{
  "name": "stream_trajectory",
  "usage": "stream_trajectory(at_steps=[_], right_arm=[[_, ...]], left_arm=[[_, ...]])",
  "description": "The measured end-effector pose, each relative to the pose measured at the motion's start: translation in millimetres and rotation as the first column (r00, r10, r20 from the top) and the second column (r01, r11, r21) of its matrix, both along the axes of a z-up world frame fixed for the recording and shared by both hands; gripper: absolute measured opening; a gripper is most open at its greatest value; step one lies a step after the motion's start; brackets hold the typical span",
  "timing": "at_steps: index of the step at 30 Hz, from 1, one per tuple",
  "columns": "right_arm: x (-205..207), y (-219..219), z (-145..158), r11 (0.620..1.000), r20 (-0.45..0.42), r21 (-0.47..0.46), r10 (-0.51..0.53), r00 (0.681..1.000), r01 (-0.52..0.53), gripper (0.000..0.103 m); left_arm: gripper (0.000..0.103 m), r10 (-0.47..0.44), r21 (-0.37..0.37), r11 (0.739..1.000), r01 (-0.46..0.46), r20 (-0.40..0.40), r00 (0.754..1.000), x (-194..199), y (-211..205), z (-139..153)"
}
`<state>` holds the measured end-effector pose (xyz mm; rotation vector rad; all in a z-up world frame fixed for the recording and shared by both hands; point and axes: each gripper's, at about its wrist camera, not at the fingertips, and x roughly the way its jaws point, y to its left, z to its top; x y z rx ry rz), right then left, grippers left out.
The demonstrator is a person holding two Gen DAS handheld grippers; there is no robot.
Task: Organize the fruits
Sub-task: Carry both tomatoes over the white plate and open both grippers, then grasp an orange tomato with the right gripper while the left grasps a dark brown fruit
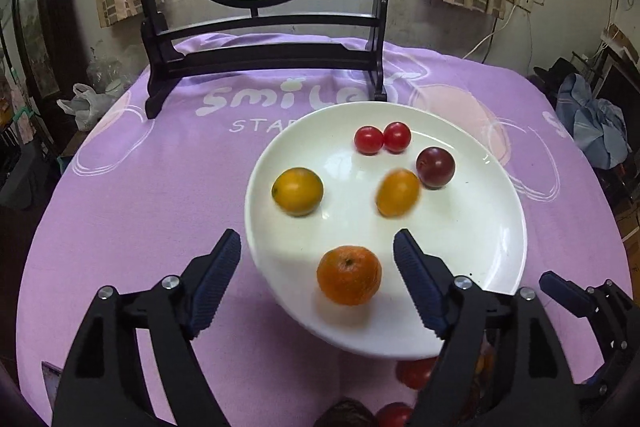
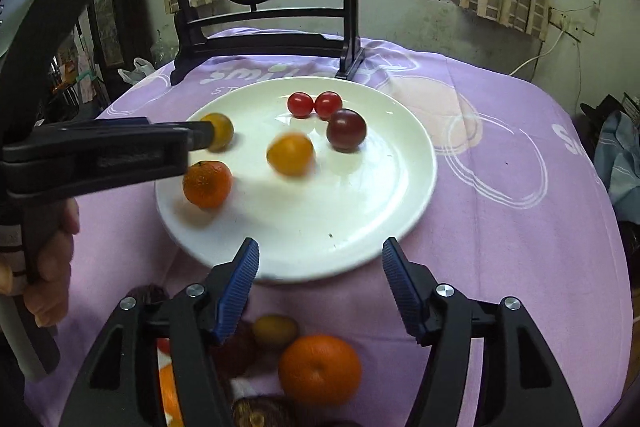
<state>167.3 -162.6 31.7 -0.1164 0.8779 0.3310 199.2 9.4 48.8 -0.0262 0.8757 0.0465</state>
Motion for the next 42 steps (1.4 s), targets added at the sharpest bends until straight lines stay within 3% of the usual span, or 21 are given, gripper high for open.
stream_trajectory(at_steps=[8, 13, 18, 25, 33, 35, 37, 42], right_arm=[[-61.0, -28.0, 7.6, 0.998, -0.005, 0.068, 0.015, 1.000, -0.015, 0.071], [-102.2, -32.3, 5.3, 0.996, -0.018, 0.069, 0.062, 0.998, -0.060, 0.072], [-132.0, -23.8, -1.3, 0.993, -0.029, 0.050, 0.109, 0.994, -0.108, 0.072], [-144.9, -9.3, -11.5, 0.990, -0.065, 0.033, 0.139, 0.988, -0.137, 0.072], [-145.9, 18.3, -31.1, 0.978, -0.083, -0.090, 0.179, 0.980, -0.186, 0.072], [-143.5, 21.1, -35.6, 0.977, -0.096, -0.101, 0.180, 0.979, -0.190, 0.061], [-141.5, 22.3, -36.2, 0.977, -0.112, -0.069, 0.195, 0.974, -0.203, 0.036], [-143.3, 21.3, -35.1, 0.978, -0.107, -0.066, 0.192, 0.975, -0.200, 0.035]], left_arm=[[0.091, -0.040, -0.039, 0.998, 0.039, -0.021, 0.999, -72.8, -3.1, -2.7], [0.092, -0.047, 0.004, 0.999, 0.047, -0.033, 0.998, -113.6, -8.3, -15.7], [0.094, -0.050, -0.020, 0.999, 0.049, -0.033, 0.998, -140.4, -5.7, -22.1], [0.095, -0.050, -0.046, 0.998, 0.048, -0.039, 0.998, -145.9, 2.5, -24.1], [0.095, -0.037, -0.094, 0.995, 0.029, -0.077, 0.996, -135.1, 17.1, -41.2], [0.095, -0.037, -0.094, 0.995, 0.029, -0.082, 0.996, -134.1, 18.9, -43.7], [0.095, -0.042, -0.096, 0.995, 0.033, -0.094, 0.995, -132.5, 19.7, -46.3], [0.095, -0.053, -0.100, 0.994, 0.042, -0.107, 0.993, -131.1, 17.1, -49.4]])
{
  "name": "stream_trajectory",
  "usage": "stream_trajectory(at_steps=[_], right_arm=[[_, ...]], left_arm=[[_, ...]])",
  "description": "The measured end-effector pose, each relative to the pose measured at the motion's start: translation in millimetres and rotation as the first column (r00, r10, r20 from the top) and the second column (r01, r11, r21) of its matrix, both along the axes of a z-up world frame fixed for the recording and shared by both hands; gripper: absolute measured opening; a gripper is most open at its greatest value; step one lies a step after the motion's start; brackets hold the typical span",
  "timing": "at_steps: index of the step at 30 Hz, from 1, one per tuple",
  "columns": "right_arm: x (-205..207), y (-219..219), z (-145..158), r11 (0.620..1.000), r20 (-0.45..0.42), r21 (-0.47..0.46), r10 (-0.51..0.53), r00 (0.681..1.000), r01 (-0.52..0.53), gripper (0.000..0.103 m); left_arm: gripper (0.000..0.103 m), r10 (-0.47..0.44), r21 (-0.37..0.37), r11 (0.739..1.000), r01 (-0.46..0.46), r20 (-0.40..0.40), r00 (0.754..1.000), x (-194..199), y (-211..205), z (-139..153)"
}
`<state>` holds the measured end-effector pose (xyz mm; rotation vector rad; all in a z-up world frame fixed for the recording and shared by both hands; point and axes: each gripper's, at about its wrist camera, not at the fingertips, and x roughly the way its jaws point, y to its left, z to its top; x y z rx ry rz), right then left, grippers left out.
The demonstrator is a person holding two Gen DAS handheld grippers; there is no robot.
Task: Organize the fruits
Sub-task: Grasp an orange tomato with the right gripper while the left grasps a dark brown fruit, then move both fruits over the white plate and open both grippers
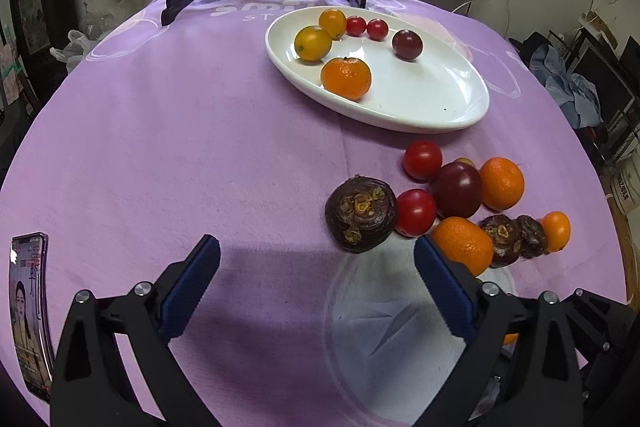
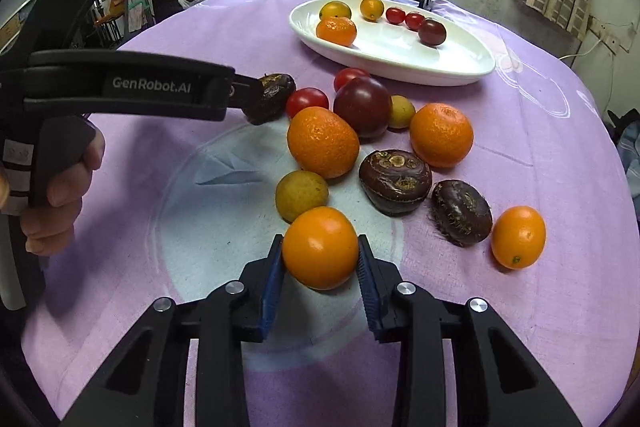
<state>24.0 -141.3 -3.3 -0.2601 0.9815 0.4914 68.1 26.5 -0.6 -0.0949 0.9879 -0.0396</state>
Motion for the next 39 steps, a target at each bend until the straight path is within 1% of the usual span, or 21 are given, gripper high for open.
stream_trajectory(at_steps=[4, 6, 9, 11, 15, 18, 19, 20, 24, 27, 29, 31, 33, 37, 38, 39], right_arm=[[5.5, -20.4, 1.9, 0.997, -0.002, 0.054, -0.055, 0.998, 0.055, 0.035], [8.6, -30.7, 2.7, 0.994, -0.002, 0.067, -0.086, 0.996, 0.086, 0.036], [11.5, -40.7, 4.1, 0.990, -0.001, 0.077, -0.118, 0.993, 0.118, 0.035], [12.3, -42.7, 4.6, 0.989, 0.004, 0.074, -0.128, 0.992, 0.128, 0.036], [9.9, -44.2, 9.3, 0.988, 0.023, 0.080, -0.131, 0.991, 0.129, 0.035], [9.0, -44.8, 12.3, 0.988, 0.039, 0.084, -0.134, 0.990, 0.130, 0.036], [8.3, -45.4, 13.5, 0.988, 0.044, 0.088, -0.135, 0.990, 0.131, 0.036], [7.8, -45.8, 14.5, 0.987, 0.047, 0.091, -0.135, 0.990, 0.131, 0.036], [5.6, -46.4, 17.3, 0.987, 0.054, 0.100, -0.132, 0.990, 0.126, 0.036], [6.0, -46.6, 17.0, 0.986, 0.053, 0.106, -0.133, 0.990, 0.127, 0.036], [5.2, -47.0, 17.0, 0.986, 0.050, 0.110, -0.133, 0.990, 0.127, 0.036], [5.2, -47.5, 16.9, 0.985, 0.049, 0.118, -0.134, 0.990, 0.127, 0.036], [5.1, -47.5, 16.7, 0.984, 0.049, 0.124, -0.136, 0.990, 0.129, 0.036], [7.6, -51.0, 16.4, 0.978, 0.050, 0.146, -0.155, 0.987, 0.146, 0.036], [8.9, -53.1, 16.6, 0.976, 0.049, 0.156, -0.164, 0.985, 0.155, 0.036], [10.8, -56.4, 17.0, 0.971, 0.045, 0.170, -0.179, 0.983, 0.169, 0.036]], left_arm=[[0.095, -0.024, 0.035, 0.999, 0.024, -0.002, 1.000, -1.0, -8.1, -3.8], [0.095, -0.041, 0.054, 0.998, 0.041, -0.006, 0.999, -0.4, -13.0, -6.0], [0.095, -0.050, 0.084, 0.995, 0.050, 0.008, 0.999, -1.1, -17.8, -7.7], [0.095, -0.057, 0.114, 0.992, 0.056, 0.005, 0.998, -0.3, -21.1, -10.4], [0.095, -0.059, 0.109, 0.992, 0.059, 0.000, 0.998, 0.7, -20.1, -13.0], [0.095, -0.053, 0.133, 0.990, 0.050, 0.017, 0.998, 1.3, -21.8, -14.6], [0.090, -0.051, 0.143, 0.989, 0.047, 0.023, 0.998, 2.0, -22.6, -15.3], [0.082, -0.047, 0.149, 0.988, 0.041, 0.032, 0.998, 3.5, -23.3, -16.0], [0.073, -0.056, 0.157, 0.986, 0.051, 0.032, 0.998, 10.3, -26.6, -21.0], [0.060, -0.073, 0.139, 0.988, 0.067, 0.041, 0.996, 13.4, -30.2, -23.4], [0.043, -0.098, 0.133, 0.987, 0.090, 0.055, 0.994, 13.2, -34.5, -23.3], [0.042, -0.115, 0.156, 0.982, 0.104, 0.067, 0.991, 11.1, -39.8, -23.6], [0.042, -0.124, 0.151, 0.982, 0.113, 0.065, 0.990, 10.2, -39.4, -23.3], [0.041, -0.099, 0.020, 0.995, 0.099, 0.022, 0.995, 5.7, -26.1, -17.8], [0.041, -0.092, -0.001, 0.996, 0.092, 0.017, 0.996, 3.4, -23.9, -13.8], [0.041, -0.089, -0.003, 0.996, 0.090, 0.026, 0.996, 0.7, -22.9, -7.3]])
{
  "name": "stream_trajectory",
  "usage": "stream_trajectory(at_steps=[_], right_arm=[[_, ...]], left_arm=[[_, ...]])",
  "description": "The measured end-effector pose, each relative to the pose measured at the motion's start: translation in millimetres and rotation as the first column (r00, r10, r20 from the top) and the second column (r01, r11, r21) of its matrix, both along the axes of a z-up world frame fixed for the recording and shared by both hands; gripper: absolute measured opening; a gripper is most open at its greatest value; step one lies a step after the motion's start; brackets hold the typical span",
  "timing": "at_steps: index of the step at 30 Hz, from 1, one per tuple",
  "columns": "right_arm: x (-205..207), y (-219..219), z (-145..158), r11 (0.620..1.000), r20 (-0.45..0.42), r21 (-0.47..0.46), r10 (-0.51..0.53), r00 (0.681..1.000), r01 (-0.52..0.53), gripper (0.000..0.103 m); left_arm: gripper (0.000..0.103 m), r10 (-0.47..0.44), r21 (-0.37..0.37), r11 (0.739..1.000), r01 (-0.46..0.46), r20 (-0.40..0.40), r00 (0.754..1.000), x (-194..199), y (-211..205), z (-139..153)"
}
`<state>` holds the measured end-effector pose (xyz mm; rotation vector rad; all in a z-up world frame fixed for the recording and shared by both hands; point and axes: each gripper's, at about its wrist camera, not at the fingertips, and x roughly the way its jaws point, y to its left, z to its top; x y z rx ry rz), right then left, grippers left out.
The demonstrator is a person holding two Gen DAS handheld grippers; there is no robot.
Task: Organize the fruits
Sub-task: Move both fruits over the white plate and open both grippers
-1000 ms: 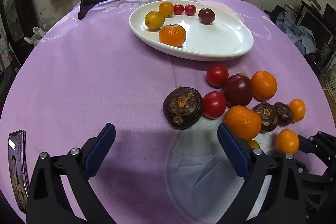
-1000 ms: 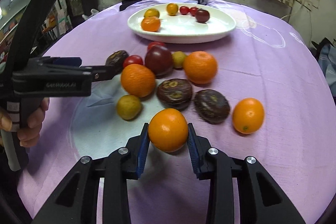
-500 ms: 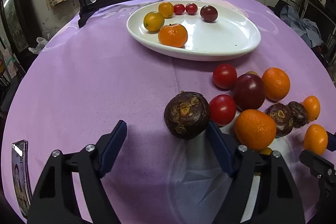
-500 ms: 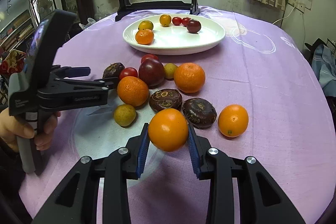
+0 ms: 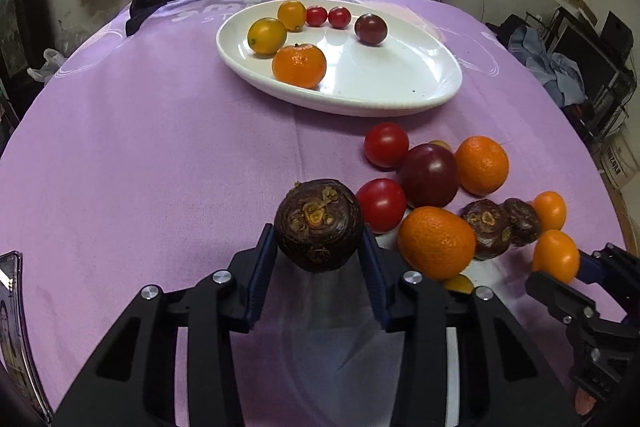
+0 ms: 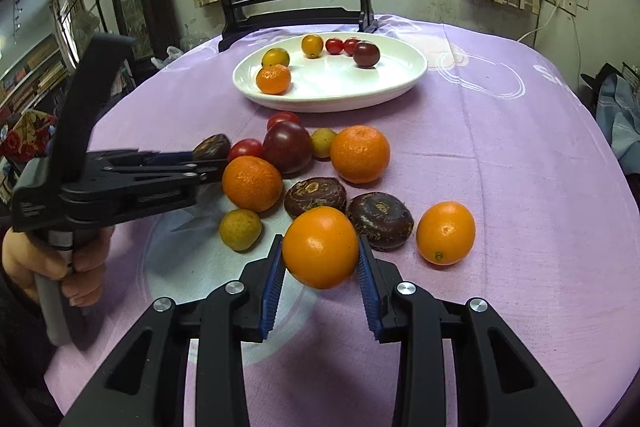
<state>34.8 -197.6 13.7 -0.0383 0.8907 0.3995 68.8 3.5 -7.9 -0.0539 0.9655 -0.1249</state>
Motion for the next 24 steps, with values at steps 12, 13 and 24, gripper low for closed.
stream_trajectory(at_steps=[12, 13, 24], right_arm=[[35.3, -0.6, 61.1, 0.995, 0.132, 0.088, -0.050, 0.990, 0.039, 0.035], [45.7, 4.3, 64.1, 0.996, 0.145, 0.076, -0.048, 0.988, 0.037, 0.035], [145.4, 43.3, 26.8, 0.998, 0.026, -0.032, -0.044, 0.999, 0.044, 0.036]], left_arm=[[0.041, -0.006, -0.029, 1.000, 0.009, 0.120, 0.993, 18.3, 1.3, 75.4], [0.041, -0.003, -0.038, 0.999, 0.007, 0.109, 0.994, 29.4, -0.6, 75.7], [0.041, 0.054, 0.043, 0.998, -0.055, 0.012, 0.998, 147.5, -16.0, 51.4]])
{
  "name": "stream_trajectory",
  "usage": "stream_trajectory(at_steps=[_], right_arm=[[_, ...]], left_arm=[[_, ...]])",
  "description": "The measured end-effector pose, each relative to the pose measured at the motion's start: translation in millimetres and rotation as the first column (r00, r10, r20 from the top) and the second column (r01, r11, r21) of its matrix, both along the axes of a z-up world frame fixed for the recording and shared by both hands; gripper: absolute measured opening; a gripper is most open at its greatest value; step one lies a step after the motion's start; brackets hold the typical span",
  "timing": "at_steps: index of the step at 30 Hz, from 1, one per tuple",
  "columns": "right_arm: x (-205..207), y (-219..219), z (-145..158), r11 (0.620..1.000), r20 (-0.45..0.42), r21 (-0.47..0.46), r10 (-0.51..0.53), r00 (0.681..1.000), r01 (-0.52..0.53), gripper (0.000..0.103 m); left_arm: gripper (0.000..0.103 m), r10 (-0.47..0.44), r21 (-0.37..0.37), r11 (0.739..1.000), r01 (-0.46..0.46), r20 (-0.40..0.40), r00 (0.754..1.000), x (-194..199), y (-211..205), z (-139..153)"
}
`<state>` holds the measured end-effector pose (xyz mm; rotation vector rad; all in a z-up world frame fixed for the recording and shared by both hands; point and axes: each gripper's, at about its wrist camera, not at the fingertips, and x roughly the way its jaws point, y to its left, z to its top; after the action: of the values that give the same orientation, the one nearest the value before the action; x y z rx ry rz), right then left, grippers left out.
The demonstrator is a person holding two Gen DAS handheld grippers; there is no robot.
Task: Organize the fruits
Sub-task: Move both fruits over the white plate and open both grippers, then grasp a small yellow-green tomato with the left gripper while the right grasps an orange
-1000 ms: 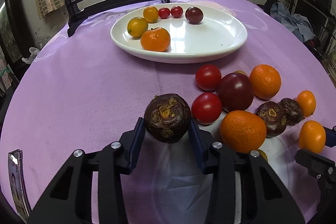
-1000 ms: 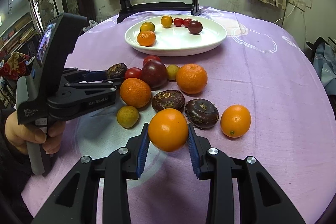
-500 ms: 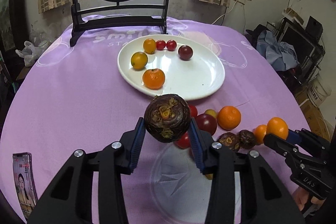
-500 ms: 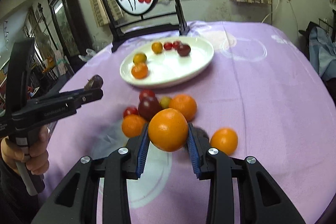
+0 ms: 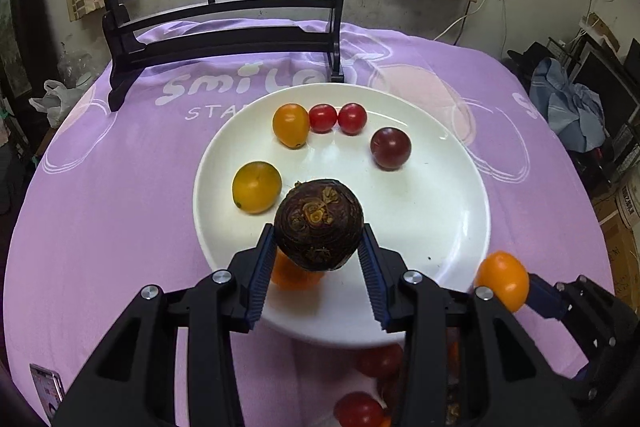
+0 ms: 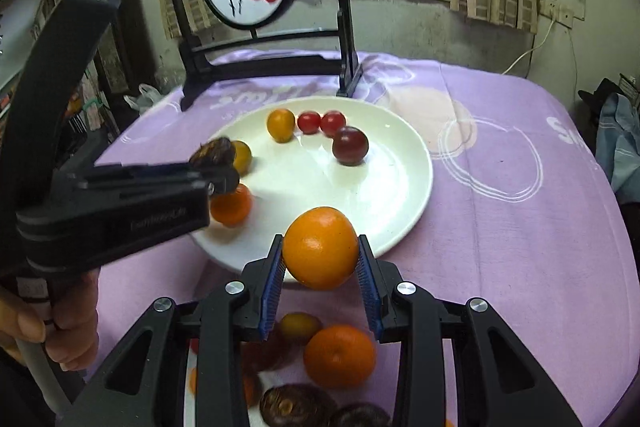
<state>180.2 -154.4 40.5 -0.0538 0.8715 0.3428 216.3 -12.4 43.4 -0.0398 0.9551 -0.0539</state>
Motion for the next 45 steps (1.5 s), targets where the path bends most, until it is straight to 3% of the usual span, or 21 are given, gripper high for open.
stream_trajectory(at_steps=[5, 6, 7, 8, 11, 14, 23, 33, 36, 45], right_arm=[[17.2, 14.0, -16.5, 0.999, -0.036, -0.036, 0.020, 0.999, -0.021, 0.036], [18.5, 15.3, -18.3, 0.999, -0.042, -0.032, 0.022, 0.999, -0.023, 0.039], [19.6, 16.4, -19.8, 1.000, -0.048, -0.020, 0.022, 0.999, -0.023, 0.052], [19.6, 16.3, -20.2, 1.000, -0.049, -0.008, 0.019, 0.999, -0.019, 0.058], [9.7, 17.8, -17.5, 0.999, -0.035, 0.001, 0.035, 0.999, -0.035, 0.061], [-3.5, 13.4, -12.8, 0.999, -0.032, -0.001, 0.039, 0.999, -0.039, 0.061], [-65.9, -26.4, 7.6, 1.000, 0.049, 0.001, -0.017, 0.999, 0.017, 0.074], [-111.6, -72.0, -7.4, 0.992, 0.014, 0.048, -0.120, 0.993, 0.119, 0.077], [-119.1, -79.8, -11.6, 0.990, 0.020, 0.051, -0.135, 0.991, 0.134, 0.077], [-122.4, -97.2, -27.7, 0.985, -0.030, 0.088, -0.147, 0.989, 0.149, 0.077]], left_arm=[[0.043, 0.015, 0.018, 1.000, -0.015, -0.043, 0.999, 32.7, -2.4, -18.4], [0.047, 0.023, 0.022, 1.000, -0.022, -0.043, 0.999, 34.2, -3.0, -21.0], [0.063, 0.033, 0.035, 0.999, -0.032, -0.038, 0.999, 35.4, -3.9, -22.8], [0.078, 0.040, 0.053, 0.998, -0.039, -0.028, 0.999, 34.7, -5.2, -22.9], [0.084, 0.033, 0.093, 0.995, -0.035, 0.022, 0.999, 24.6, -9.0, -14.9], [0.089, 0.031, 0.079, 0.996, -0.034, 0.042, 0.999, 9.6, -8.0, -4.4], [0.093, 0.014, 0.042, 0.999, -0.017, 0.072, 0.997, -65.2, -2.7, 11.7], [0.093, -0.020, 0.004, 1.000, 0.020, -0.014, 1.000, -146.1, -5.6, -16.4], [0.093, -0.035, 0.006, 0.999, 0.035, -0.058, 0.998, -161.4, -10.8, -30.8], [0.093, -0.092, 0.015, 0.995, 0.094, -0.095, 0.991, -184.6, -35.2, -50.1]])
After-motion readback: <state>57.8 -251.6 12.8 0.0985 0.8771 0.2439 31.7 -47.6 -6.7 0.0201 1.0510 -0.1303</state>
